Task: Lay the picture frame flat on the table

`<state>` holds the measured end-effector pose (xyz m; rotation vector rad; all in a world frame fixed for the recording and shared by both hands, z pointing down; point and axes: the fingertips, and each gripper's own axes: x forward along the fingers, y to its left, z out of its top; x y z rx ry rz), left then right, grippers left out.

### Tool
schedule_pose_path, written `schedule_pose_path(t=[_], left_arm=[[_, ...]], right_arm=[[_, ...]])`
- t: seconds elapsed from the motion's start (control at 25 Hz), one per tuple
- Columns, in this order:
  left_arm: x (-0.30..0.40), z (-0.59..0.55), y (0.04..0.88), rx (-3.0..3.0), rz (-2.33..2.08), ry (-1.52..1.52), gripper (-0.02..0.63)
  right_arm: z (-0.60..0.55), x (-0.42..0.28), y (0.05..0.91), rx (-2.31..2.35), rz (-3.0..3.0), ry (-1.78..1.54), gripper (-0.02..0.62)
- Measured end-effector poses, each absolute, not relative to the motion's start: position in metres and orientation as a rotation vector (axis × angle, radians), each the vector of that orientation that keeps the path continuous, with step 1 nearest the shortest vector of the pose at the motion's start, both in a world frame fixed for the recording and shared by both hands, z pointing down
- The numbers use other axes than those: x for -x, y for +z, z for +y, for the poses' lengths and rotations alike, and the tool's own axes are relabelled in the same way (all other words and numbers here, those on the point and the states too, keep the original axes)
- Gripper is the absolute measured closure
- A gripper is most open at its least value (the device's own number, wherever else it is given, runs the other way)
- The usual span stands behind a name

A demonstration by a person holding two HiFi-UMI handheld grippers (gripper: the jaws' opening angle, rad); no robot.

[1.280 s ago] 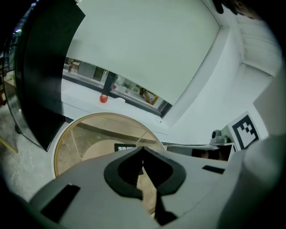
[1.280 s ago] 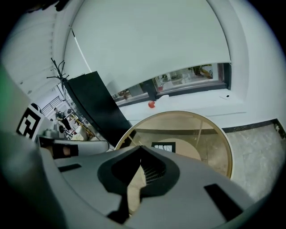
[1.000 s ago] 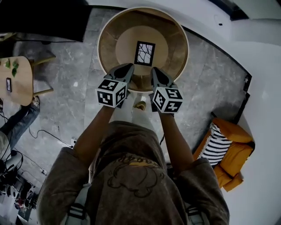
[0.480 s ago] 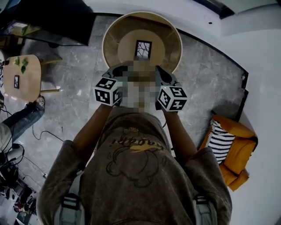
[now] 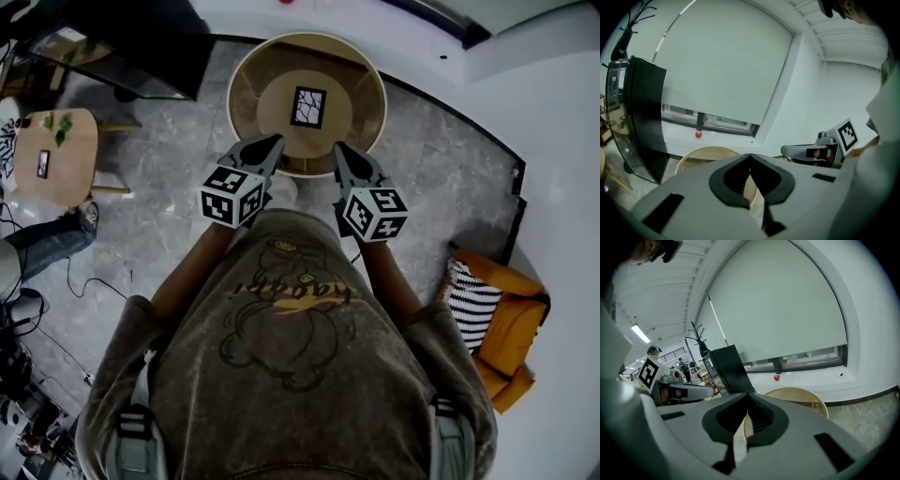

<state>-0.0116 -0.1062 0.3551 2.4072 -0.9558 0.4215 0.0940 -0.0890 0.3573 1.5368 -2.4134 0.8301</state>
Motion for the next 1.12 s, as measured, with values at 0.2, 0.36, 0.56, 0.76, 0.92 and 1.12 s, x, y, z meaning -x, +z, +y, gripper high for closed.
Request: schedule_pose_path(t=[0.2, 0.36, 0.56, 0.76, 0.92, 1.12], left_arm=[[0.025, -0.100, 0.335, -2.430, -1.004, 0.385, 0.589], [0.023, -0.093, 0.318, -2.475, -1.006, 0.356, 0.589], [0.021, -0.089, 0.301, -2.521, -1.021, 0.328, 0.589], [0.028, -0.086, 0.294, -2.535, -1.048, 0.313, 0.589], [0.036, -0.083, 0.295, -2.521, -1.071, 0.311, 0.589], [0.040, -0.080, 0.293, -2.511, -1.088, 0.299, 0.589]], right_arm=[[-0.075, -0.093, 0.340, -1.567, -2.432, 0.796, 0.575], [-0.068, -0.093, 0.321, -1.602, -2.455, 0.736, 0.575], [-0.063, -0.087, 0.302, -1.605, -2.494, 0.654, 0.575], [-0.064, -0.075, 0.290, -1.588, -2.539, 0.602, 0.575], [-0.063, -0.070, 0.285, -1.585, -2.554, 0.582, 0.575], [-0.059, -0.071, 0.284, -1.599, -2.556, 0.576, 0.575]])
